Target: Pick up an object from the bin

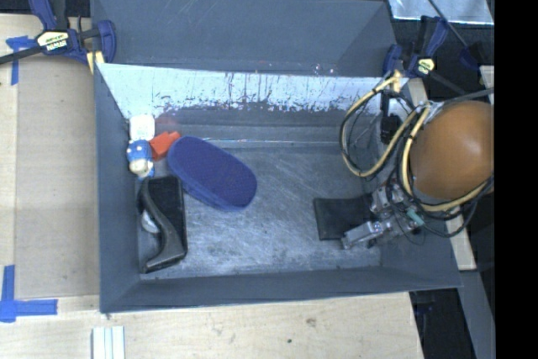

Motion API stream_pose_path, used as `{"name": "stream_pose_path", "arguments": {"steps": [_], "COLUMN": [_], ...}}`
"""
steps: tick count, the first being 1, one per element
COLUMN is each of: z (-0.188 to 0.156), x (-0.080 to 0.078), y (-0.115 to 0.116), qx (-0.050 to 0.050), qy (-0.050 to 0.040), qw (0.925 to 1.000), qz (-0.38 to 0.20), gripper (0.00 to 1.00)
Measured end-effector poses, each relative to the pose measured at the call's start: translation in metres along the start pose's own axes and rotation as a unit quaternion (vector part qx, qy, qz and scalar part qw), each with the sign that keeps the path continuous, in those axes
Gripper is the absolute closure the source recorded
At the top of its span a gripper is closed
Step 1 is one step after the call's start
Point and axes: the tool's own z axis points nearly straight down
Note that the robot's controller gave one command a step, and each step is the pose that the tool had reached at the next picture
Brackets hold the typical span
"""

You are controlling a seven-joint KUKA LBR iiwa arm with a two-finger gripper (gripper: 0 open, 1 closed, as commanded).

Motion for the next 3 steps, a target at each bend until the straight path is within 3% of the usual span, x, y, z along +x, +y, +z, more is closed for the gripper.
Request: {"name": "stream_pose_path", "arguments": {"steps": [1,2,3], "z": [0.002,-0.091,-0.112], "x": [-0.004,-0.004,-0.004], "y": [0.0,-0.002,-0.003], "qx": [0.001,0.003,0.001], "qy": [-0.0049,-0.0015,-0.0026], "qw": [1.0,1.0,1.0], "qz": [0.0,0.001,0.002], "gripper": [1.0,1.0,1.0]}}
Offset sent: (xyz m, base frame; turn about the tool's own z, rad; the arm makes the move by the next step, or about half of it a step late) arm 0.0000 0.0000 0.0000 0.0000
